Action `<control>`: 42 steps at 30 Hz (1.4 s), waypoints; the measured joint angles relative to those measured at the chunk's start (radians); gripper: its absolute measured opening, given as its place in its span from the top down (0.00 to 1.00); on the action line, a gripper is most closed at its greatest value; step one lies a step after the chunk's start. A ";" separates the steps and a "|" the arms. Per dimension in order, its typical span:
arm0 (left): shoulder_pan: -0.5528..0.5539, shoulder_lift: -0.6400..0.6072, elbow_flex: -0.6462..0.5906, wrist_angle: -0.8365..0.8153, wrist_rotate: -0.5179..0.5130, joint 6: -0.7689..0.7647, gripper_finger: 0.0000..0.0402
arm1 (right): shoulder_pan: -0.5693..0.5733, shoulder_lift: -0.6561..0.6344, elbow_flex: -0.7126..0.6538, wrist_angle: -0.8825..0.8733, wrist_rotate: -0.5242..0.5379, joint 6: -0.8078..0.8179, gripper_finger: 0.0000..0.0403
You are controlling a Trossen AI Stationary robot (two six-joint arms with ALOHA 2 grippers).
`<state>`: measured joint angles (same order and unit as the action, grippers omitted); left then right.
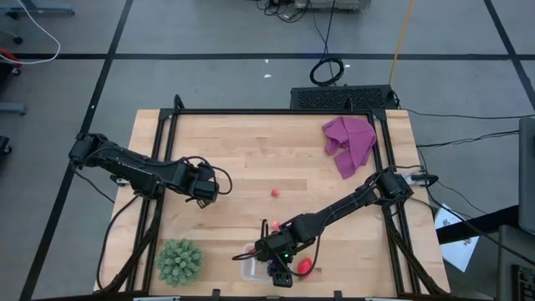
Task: Pick and placing Produce into tupperware
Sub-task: Put the grapes into the transparent bin
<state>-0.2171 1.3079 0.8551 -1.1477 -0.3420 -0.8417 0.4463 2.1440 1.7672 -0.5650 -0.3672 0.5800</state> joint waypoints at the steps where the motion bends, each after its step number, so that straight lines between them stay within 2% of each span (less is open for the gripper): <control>1: 0.000 0.000 0.000 0.000 0.000 0.000 0.35 | 0.001 0.000 0.000 0.000 -0.001 -0.001 0.44; 27: 0.000 0.000 0.000 0.000 0.000 0.000 0.35 | 0.002 0.000 0.000 0.030 -0.002 -0.069 0.44; 42: 0.000 0.000 0.000 0.000 0.000 0.000 0.34 | -0.026 0.000 0.000 -0.022 -0.004 -0.009 0.44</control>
<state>-0.2170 1.3079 0.8551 -1.1477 -0.3420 -0.8416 0.4207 2.1437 1.7672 -0.5866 -0.3714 0.5710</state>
